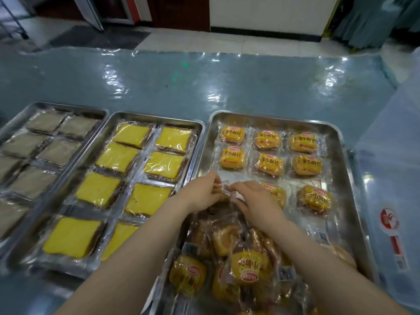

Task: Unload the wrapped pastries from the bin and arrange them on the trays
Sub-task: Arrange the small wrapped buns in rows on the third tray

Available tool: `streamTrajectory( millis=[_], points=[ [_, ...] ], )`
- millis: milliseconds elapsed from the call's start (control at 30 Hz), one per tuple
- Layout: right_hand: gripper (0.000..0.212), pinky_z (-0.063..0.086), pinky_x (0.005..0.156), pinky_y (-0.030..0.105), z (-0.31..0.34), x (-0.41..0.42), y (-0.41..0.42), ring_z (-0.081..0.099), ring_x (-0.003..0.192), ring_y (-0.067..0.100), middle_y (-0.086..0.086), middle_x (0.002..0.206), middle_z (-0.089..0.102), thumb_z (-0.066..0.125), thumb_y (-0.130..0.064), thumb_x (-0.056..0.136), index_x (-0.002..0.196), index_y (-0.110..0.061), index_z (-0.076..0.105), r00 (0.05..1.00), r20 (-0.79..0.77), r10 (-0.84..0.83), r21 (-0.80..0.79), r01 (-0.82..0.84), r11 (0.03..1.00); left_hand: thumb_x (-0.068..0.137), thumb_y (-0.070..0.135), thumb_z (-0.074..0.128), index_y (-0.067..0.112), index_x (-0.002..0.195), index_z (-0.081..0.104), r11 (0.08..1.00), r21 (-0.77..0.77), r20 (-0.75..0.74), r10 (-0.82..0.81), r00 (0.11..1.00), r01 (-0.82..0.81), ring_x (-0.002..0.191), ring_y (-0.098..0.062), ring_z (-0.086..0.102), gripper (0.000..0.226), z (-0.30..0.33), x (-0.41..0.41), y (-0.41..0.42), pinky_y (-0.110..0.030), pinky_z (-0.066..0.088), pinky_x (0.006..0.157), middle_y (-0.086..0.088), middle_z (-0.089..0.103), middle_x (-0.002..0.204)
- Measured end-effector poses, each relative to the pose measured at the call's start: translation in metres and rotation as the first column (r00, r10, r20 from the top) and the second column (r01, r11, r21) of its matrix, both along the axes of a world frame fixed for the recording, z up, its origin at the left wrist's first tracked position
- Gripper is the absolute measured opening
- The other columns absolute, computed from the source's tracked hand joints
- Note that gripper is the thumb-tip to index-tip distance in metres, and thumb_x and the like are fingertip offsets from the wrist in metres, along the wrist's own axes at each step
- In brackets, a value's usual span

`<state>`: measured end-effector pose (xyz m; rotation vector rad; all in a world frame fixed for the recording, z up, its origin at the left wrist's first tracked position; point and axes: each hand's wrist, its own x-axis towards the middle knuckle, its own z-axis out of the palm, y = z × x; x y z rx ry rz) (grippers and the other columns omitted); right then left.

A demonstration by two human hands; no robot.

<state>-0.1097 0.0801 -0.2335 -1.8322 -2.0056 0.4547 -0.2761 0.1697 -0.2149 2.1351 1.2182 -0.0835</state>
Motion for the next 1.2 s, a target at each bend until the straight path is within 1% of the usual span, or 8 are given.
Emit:
streamTrajectory(
  millis=[133, 333, 433, 533, 700, 833, 1033, 1200],
  points=[
    [0.003, 0.042, 0.066, 0.029, 0.007, 0.001, 0.011, 0.056, 0.082, 0.013, -0.008, 0.092, 0.062, 0.054, -0.03, 0.093, 0.092, -0.027, 0.054, 0.977, -0.113, -0.179, -0.068, 0.172, 0.983, 0.078, 0.047, 0.07, 0.03, 0.128, 0.046, 0.998, -0.02, 0.17, 0.068, 0.983, -0.066, 0.097, -0.005, 0.05, 0.057, -0.001, -0.006, -0.003, -0.019, 0.038, 0.073, 0.011, 0.053, 0.119],
    [0.013, 0.051, 0.056, 0.033, 0.002, -0.001, 0.022, 0.058, 0.061, 0.008, -0.009, 0.072, 0.061, 0.053, -0.038, 0.093, 0.084, -0.03, 0.049, 0.876, -0.206, -0.437, -0.243, 0.386, 0.89, 0.075, 0.035, 0.076, 0.037, 0.109, 0.051, 0.981, -0.026, 0.315, 0.193, 0.929, -0.194, 0.091, 0.002, 0.055, 0.042, -0.009, -0.013, -0.006, -0.007, 0.039, 0.067, 0.018, 0.057, 0.099],
    [0.015, 0.054, 0.061, 0.043, -0.003, -0.004, 0.025, 0.061, 0.063, 0.015, -0.005, 0.076, 0.063, 0.053, -0.032, 0.094, 0.104, -0.025, 0.046, 0.845, -0.2, -0.497, -0.246, 0.447, 0.86, 0.078, 0.032, 0.074, 0.032, 0.125, 0.049, 0.967, 0.062, 0.31, 0.215, 0.926, -0.245, 0.103, -0.003, 0.053, 0.053, -0.015, -0.004, -0.007, -0.02, 0.04, 0.082, 0.011, 0.059, 0.12],
    [0.045, 0.055, 0.062, 0.041, -0.008, -0.007, 0.023, 0.063, 0.069, 0.015, -0.006, 0.084, 0.064, 0.054, -0.022, 0.094, 0.131, -0.031, 0.03, 0.8, -0.252, -0.544, -0.238, 0.494, 0.836, 0.081, 0.028, 0.071, 0.029, 0.131, 0.046, 0.947, 0.168, 0.278, 0.221, 0.935, -0.274, 0.118, -0.012, 0.05, 0.055, -0.02, 0.0, -0.006, -0.024, 0.035, 0.091, 0.006, 0.051, 0.133],
    [0.053, 0.041, 0.095, 0.039, -0.006, -0.005, 0.022, 0.048, 0.116, 0.023, 0.003, 0.129, 0.049, 0.063, -0.038, 0.086, 0.132, -0.021, 0.043, 0.937, 0.033, -0.349, 0.067, 0.346, 0.936, 0.087, 0.019, 0.062, 0.019, 0.128, 0.055, 0.912, 0.377, 0.222, 0.079, 0.972, -0.16, 0.126, -0.019, 0.042, 0.041, -0.028, -0.005, -0.014, -0.025, 0.029, 0.1, -0.001, 0.047, 0.139],
    [0.064, 0.034, 0.098, 0.041, -0.012, -0.009, 0.015, 0.041, 0.125, 0.02, -0.006, 0.136, 0.048, 0.062, -0.048, 0.082, 0.138, -0.029, 0.036, 0.943, 0.31, -0.118, -0.054, 0.141, 0.989, 0.086, 0.012, 0.06, 0.008, 0.121, 0.062, 0.881, 0.467, 0.192, -0.013, 0.981, -0.079, 0.116, -0.024, 0.051, 0.035, -0.032, -0.006, -0.017, -0.024, 0.029, 0.101, -0.009, 0.061, 0.123],
    [0.062, 0.036, 0.1, 0.039, -0.018, -0.017, 0.029, 0.043, 0.126, 0.022, -0.003, 0.14, 0.045, 0.064, -0.028, 0.085, 0.14, -0.026, 0.036, 0.957, 0.251, -0.145, -0.067, 0.167, 0.984, 0.084, 0.006, 0.058, 0.006, 0.129, 0.055, 0.877, 0.478, 0.199, -0.043, 0.979, -0.058, 0.121, -0.023, 0.048, 0.045, -0.035, -0.007, -0.018, -0.022, 0.023, 0.104, -0.009, 0.057, 0.129],
    [0.08, 0.044, 0.097, 0.04, -0.009, -0.014, 0.024, 0.05, 0.123, 0.024, 0.002, 0.15, 0.036, 0.063, -0.039, 0.086, 0.149, -0.026, 0.016, 0.973, 0.143, -0.182, -0.192, 0.208, 0.959, 0.089, 0.007, 0.053, 0.012, 0.135, 0.05, 0.911, 0.4, 0.247, -0.008, 0.969, -0.094, 0.128, -0.022, 0.044, 0.046, -0.03, -0.007, -0.019, -0.026, 0.029, 0.105, -0.006, 0.048, 0.141]
  ],
)
